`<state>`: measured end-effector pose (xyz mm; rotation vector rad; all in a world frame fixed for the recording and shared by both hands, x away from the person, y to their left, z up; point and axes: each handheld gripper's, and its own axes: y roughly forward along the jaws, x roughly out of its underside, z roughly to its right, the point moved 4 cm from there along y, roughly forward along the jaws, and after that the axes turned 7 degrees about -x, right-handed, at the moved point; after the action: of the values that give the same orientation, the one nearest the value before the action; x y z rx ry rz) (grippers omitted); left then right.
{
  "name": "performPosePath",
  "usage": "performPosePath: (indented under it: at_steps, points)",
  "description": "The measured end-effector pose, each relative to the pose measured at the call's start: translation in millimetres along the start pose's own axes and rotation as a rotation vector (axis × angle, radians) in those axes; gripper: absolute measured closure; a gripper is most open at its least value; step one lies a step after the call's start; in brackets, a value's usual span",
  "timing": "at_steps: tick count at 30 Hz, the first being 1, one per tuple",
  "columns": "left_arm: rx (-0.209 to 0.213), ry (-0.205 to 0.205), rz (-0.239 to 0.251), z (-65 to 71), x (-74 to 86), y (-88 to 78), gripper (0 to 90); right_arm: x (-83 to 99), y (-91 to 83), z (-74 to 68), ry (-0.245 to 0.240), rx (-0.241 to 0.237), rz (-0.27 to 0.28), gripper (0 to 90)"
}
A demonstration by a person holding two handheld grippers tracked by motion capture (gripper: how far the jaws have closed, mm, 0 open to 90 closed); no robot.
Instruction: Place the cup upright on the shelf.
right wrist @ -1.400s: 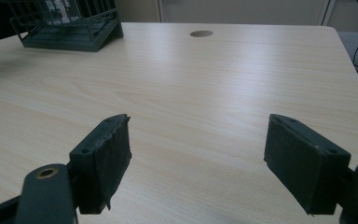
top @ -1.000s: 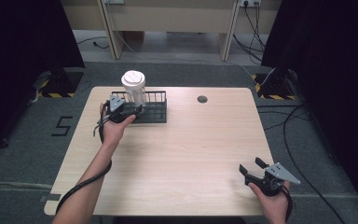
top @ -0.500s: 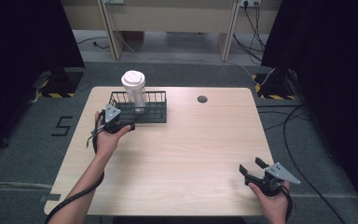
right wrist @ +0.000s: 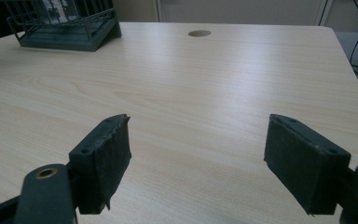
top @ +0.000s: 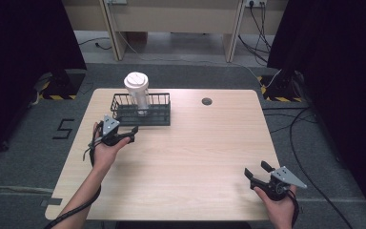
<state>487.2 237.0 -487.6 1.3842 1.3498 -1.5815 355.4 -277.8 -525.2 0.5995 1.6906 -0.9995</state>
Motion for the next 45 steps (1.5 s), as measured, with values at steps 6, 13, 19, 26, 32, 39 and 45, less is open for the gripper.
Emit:
performPosePath:
  at_steps: [6,13,19,26,32,39,45]
  points:
    - [0.012,-0.001,-0.003,3.4,7.9,-12.3,14.4,0.0,-0.2,0.0,0.0,-0.001,0.003,23.0]
    - [0.023,0.001,-0.004,5.5,15.2,-26.3,14.4,0.0,0.2,-0.4,-0.007,0.0,-0.001,23.1]
    - [0.035,-0.001,0.002,7.8,19.6,-37.4,14.4,0.0,0.0,-0.3,-0.005,0.001,0.0,23.0]
    - [0.043,0.003,0.007,10.5,24.9,-50.3,14.4,0.0,0.0,-0.1,-0.007,0.003,0.001,22.9]
    - [0.05,0.008,0.005,13.2,30.8,-59.6,14.4,0.0,0.2,-0.3,-0.011,0.003,0.001,23.0]
    - [0.059,0.01,0.006,16.0,35.8,-69.2,14.5,0.0,0.1,-0.4,-0.009,0.004,0.003,23.0]
    - [0.061,0.009,0.002,15.3,40.0,-76.6,14.5,0.0,0.3,-0.4,-0.011,0.003,0.003,22.9]
